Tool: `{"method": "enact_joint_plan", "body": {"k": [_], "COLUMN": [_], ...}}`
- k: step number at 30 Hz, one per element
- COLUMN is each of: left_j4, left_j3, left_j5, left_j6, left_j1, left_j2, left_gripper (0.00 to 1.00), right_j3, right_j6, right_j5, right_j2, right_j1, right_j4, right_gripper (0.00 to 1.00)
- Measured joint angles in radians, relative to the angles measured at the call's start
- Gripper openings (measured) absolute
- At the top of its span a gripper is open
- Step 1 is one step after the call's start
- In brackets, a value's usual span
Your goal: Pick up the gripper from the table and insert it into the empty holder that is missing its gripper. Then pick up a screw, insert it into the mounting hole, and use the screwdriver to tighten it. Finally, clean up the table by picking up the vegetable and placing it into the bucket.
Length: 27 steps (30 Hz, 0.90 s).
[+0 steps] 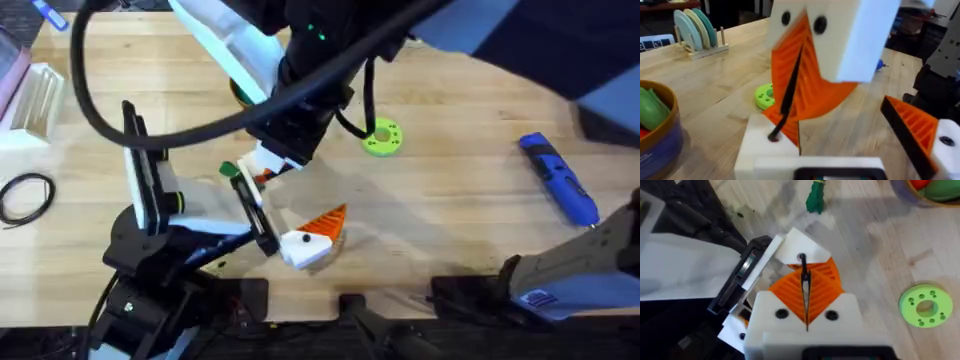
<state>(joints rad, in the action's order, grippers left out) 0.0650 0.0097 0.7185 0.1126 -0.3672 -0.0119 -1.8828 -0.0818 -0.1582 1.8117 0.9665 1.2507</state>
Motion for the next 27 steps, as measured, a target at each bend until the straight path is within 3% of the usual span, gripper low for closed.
{"method": "enact_joint_plan", "body": {"k": [27], "left_j4": [0.001], "left_j3": [0.000], "left_j5": [-0.003], "left_j6": [0.000], "left_j1": [0.001], "left_j2": [0.000], "left_gripper": [0.994], "right_j3": [-0.002], "right_j6": [-0.001], "right_j5": [-0.034], "right_j2": [0.007], "right_j1": [0.000], "right_j4": [-0.091], "right_gripper": [0.006]}}
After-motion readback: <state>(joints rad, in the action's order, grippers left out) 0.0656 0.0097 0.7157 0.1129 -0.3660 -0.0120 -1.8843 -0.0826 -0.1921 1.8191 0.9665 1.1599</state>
